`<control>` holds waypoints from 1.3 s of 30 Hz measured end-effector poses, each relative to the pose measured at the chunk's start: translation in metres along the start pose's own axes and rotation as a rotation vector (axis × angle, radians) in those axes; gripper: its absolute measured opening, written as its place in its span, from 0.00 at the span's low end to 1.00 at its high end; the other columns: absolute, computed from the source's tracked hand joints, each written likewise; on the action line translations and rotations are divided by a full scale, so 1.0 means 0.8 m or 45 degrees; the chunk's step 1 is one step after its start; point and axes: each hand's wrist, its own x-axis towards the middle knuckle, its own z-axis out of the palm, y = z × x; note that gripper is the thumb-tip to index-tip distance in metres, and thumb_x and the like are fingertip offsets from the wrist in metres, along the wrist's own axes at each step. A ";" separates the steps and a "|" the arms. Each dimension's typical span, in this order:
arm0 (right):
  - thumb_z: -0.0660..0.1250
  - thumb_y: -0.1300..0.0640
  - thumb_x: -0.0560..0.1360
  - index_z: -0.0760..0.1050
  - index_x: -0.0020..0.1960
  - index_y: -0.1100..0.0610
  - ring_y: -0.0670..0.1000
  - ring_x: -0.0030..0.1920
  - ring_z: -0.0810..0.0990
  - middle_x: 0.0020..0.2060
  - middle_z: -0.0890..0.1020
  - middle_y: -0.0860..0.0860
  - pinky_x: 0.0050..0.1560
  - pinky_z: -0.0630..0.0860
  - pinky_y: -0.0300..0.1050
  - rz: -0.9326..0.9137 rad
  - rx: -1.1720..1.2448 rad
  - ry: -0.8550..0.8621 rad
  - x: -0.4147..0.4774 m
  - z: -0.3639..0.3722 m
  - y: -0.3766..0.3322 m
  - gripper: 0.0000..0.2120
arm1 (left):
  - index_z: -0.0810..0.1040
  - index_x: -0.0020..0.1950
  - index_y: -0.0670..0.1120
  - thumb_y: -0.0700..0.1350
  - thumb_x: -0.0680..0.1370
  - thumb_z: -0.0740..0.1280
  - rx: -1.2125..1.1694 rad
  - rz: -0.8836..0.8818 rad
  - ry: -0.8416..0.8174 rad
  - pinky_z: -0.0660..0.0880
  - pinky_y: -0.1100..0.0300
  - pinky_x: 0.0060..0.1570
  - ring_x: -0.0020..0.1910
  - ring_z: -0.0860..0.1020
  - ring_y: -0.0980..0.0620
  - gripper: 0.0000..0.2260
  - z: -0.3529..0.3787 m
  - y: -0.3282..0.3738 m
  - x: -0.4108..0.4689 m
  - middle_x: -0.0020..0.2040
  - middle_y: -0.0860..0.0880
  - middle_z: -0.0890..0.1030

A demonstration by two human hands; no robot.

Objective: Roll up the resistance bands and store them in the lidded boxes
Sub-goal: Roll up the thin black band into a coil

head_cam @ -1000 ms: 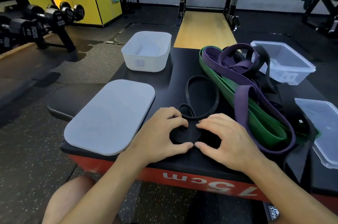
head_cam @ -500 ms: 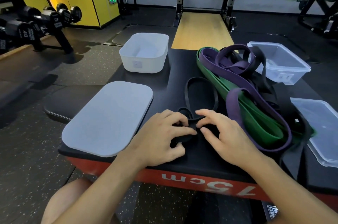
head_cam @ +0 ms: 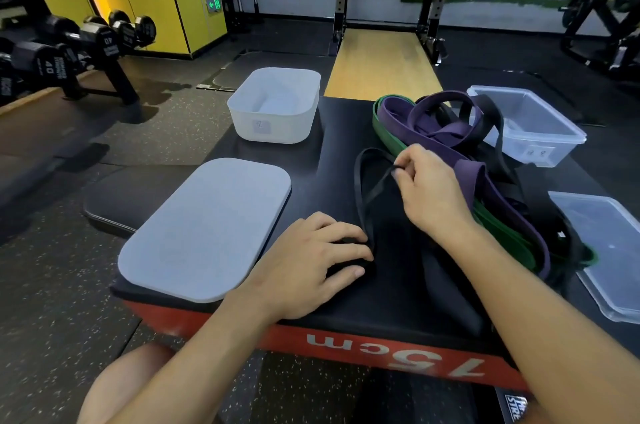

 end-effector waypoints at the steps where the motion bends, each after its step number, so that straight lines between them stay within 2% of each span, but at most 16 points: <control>1: 0.65 0.59 0.82 0.76 0.54 0.54 0.57 0.53 0.77 0.50 0.79 0.52 0.56 0.74 0.59 -0.003 -0.030 0.029 0.008 0.001 -0.001 0.03 | 0.78 0.68 0.63 0.60 0.85 0.59 0.000 -0.002 -0.004 0.71 0.53 0.64 0.65 0.69 0.58 0.14 0.000 0.000 0.000 0.69 0.65 0.73; 4: 0.63 0.63 0.82 0.78 0.56 0.54 0.55 0.55 0.78 0.53 0.80 0.51 0.58 0.76 0.60 -0.155 0.043 0.094 0.027 0.007 -0.003 0.08 | 0.78 0.68 0.63 0.61 0.85 0.59 -0.008 -0.003 -0.007 0.70 0.54 0.64 0.65 0.69 0.58 0.15 0.000 -0.001 0.001 0.69 0.66 0.74; 6: 0.63 0.67 0.80 0.80 0.57 0.55 0.54 0.63 0.78 0.57 0.82 0.50 0.68 0.73 0.57 -0.373 0.142 0.069 0.036 0.010 -0.003 0.12 | 0.78 0.68 0.63 0.61 0.85 0.59 -0.011 -0.005 -0.009 0.70 0.54 0.64 0.64 0.69 0.58 0.15 0.000 -0.001 0.001 0.69 0.66 0.74; 9: 0.61 0.71 0.78 0.81 0.62 0.55 0.53 0.78 0.66 0.68 0.79 0.48 0.80 0.54 0.54 -0.649 -0.071 -0.017 0.046 0.015 -0.003 0.19 | 0.79 0.68 0.63 0.61 0.85 0.59 -0.020 -0.005 -0.011 0.70 0.53 0.64 0.64 0.69 0.58 0.14 0.002 -0.003 0.001 0.69 0.66 0.74; 11: 0.62 0.70 0.79 0.80 0.64 0.54 0.53 0.81 0.60 0.74 0.74 0.48 0.81 0.50 0.55 -0.637 -0.174 -0.105 0.050 0.023 0.004 0.20 | 0.79 0.68 0.63 0.61 0.85 0.60 -0.026 -0.009 -0.003 0.71 0.53 0.64 0.64 0.69 0.58 0.14 0.003 -0.004 0.001 0.69 0.66 0.74; 13: 0.62 0.70 0.79 0.82 0.63 0.55 0.54 0.80 0.60 0.76 0.71 0.52 0.80 0.56 0.56 -0.513 -0.122 -0.193 0.048 0.030 0.013 0.19 | 0.79 0.68 0.63 0.61 0.85 0.60 -0.028 -0.016 -0.003 0.71 0.53 0.64 0.65 0.68 0.58 0.14 0.004 -0.004 0.001 0.69 0.66 0.74; 16: 0.63 0.67 0.80 0.83 0.60 0.55 0.55 0.68 0.73 0.67 0.75 0.52 0.68 0.73 0.57 -0.307 -0.053 -0.067 0.041 0.032 0.012 0.15 | 0.78 0.68 0.64 0.61 0.85 0.60 -0.030 -0.014 -0.006 0.70 0.54 0.65 0.64 0.68 0.59 0.14 0.003 -0.003 0.001 0.69 0.66 0.73; 19: 0.64 0.62 0.80 0.81 0.56 0.51 0.56 0.57 0.78 0.58 0.77 0.51 0.56 0.75 0.51 -0.034 -0.160 0.000 0.043 0.020 -0.001 0.11 | 0.78 0.67 0.64 0.61 0.84 0.60 -0.033 -0.017 -0.009 0.70 0.54 0.65 0.64 0.68 0.58 0.14 0.003 -0.004 0.001 0.69 0.66 0.73; 21: 0.63 0.61 0.78 0.79 0.50 0.47 0.60 0.58 0.78 0.57 0.80 0.52 0.54 0.75 0.52 0.115 -0.275 -0.107 0.048 0.008 -0.007 0.11 | 0.78 0.67 0.64 0.61 0.84 0.60 -0.032 -0.012 -0.009 0.70 0.53 0.64 0.64 0.68 0.58 0.14 0.003 -0.004 0.001 0.69 0.66 0.73; 23: 0.62 0.61 0.77 0.81 0.50 0.50 0.62 0.57 0.80 0.56 0.82 0.55 0.54 0.77 0.52 0.198 -0.431 -0.281 0.053 -0.008 -0.011 0.11 | 0.78 0.67 0.64 0.61 0.84 0.60 -0.033 -0.012 -0.008 0.70 0.53 0.64 0.64 0.68 0.58 0.14 0.002 -0.003 0.001 0.69 0.66 0.73; 26: 0.61 0.65 0.76 0.82 0.50 0.59 0.59 0.39 0.87 0.43 0.86 0.59 0.48 0.84 0.51 0.360 -0.619 -0.559 0.059 -0.034 -0.012 0.12 | 0.79 0.67 0.63 0.61 0.84 0.60 -0.040 -0.015 -0.005 0.71 0.53 0.64 0.64 0.68 0.58 0.14 0.002 -0.003 0.001 0.69 0.66 0.73; 28: 0.60 0.65 0.77 0.82 0.46 0.64 0.56 0.28 0.86 0.33 0.86 0.58 0.43 0.86 0.53 0.465 -0.684 -0.704 0.060 -0.040 -0.008 0.11 | 0.79 0.67 0.63 0.61 0.84 0.60 -0.050 -0.015 -0.001 0.71 0.52 0.64 0.64 0.68 0.58 0.14 0.003 -0.003 0.001 0.69 0.66 0.73; 31: 0.68 0.53 0.80 0.80 0.43 0.64 0.55 0.27 0.85 0.27 0.84 0.56 0.45 0.86 0.51 0.485 -0.771 -0.766 0.055 -0.033 -0.008 0.14 | 0.79 0.66 0.63 0.61 0.84 0.61 -0.063 -0.017 0.003 0.71 0.53 0.64 0.64 0.68 0.59 0.14 0.002 -0.003 0.001 0.69 0.66 0.74; 33: 0.72 0.54 0.77 0.80 0.43 0.61 0.53 0.29 0.84 0.24 0.83 0.53 0.45 0.84 0.49 0.469 -0.783 -0.693 0.053 -0.027 -0.011 0.10 | 0.79 0.67 0.63 0.61 0.84 0.61 -0.062 -0.023 0.002 0.70 0.54 0.65 0.64 0.67 0.59 0.14 0.001 -0.003 0.001 0.69 0.66 0.74; 36: 0.71 0.60 0.72 0.81 0.43 0.60 0.55 0.34 0.83 0.26 0.83 0.54 0.42 0.81 0.48 0.441 -0.604 -0.549 0.054 -0.018 -0.011 0.03 | 0.79 0.67 0.64 0.61 0.84 0.61 -0.060 -0.027 -0.006 0.70 0.55 0.65 0.64 0.67 0.59 0.14 0.001 -0.003 0.001 0.69 0.67 0.74; 39: 0.71 0.61 0.75 0.81 0.44 0.62 0.51 0.31 0.77 0.33 0.81 0.54 0.34 0.78 0.41 0.548 0.148 -0.498 0.058 -0.011 -0.018 0.04 | 0.79 0.67 0.64 0.61 0.84 0.61 -0.051 -0.029 -0.019 0.69 0.56 0.65 0.65 0.67 0.60 0.14 0.000 -0.003 0.002 0.69 0.67 0.73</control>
